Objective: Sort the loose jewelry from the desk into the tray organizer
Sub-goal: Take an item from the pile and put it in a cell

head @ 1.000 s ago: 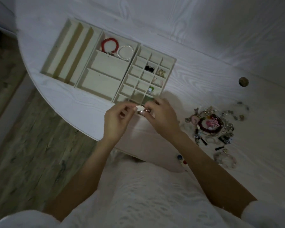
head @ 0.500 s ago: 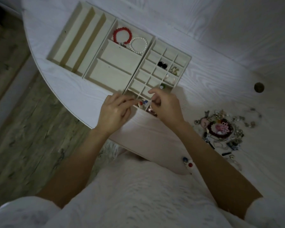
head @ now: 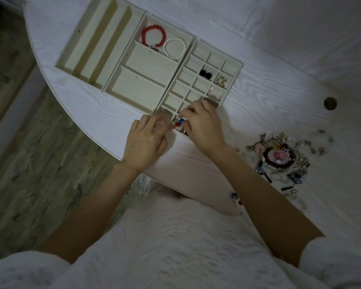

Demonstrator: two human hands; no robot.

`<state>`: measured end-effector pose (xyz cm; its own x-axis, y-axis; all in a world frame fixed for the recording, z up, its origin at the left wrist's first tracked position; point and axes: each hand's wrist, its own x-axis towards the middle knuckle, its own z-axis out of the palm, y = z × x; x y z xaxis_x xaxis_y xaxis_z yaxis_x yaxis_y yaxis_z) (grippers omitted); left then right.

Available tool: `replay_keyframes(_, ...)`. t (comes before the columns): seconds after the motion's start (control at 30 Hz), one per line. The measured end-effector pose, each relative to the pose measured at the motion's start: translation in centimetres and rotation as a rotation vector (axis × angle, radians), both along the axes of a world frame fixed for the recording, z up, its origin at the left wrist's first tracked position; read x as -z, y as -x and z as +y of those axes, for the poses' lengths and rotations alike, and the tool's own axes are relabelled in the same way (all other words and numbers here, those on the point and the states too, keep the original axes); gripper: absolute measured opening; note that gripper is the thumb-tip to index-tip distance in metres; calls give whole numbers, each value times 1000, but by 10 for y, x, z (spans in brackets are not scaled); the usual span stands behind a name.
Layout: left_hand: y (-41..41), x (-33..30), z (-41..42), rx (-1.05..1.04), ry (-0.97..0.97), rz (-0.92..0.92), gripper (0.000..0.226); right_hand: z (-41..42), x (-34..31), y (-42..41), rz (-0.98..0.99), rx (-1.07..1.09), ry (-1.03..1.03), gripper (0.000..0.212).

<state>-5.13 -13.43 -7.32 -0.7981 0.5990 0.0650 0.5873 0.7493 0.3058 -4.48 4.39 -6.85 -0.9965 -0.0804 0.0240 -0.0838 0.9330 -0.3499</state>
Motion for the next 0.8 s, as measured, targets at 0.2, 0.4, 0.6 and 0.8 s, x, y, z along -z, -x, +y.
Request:
replay_keyframes(0.2,9,-5,12,-6,76,-23,34,2,-2,16,24,-215,-199,12)
replay_keyframes(0.4,12,-8,10,26,50,27,37,7,-5,22,59,-309,-173,10)
replay_keyframes(0.6,12,-4,14,28,87,43,37,10,0,7,-77,-84,196,14)
replay_keyframes(0.8,13,-3,16,-38,41,-10,33,6,4,4,-158,10,293,10)
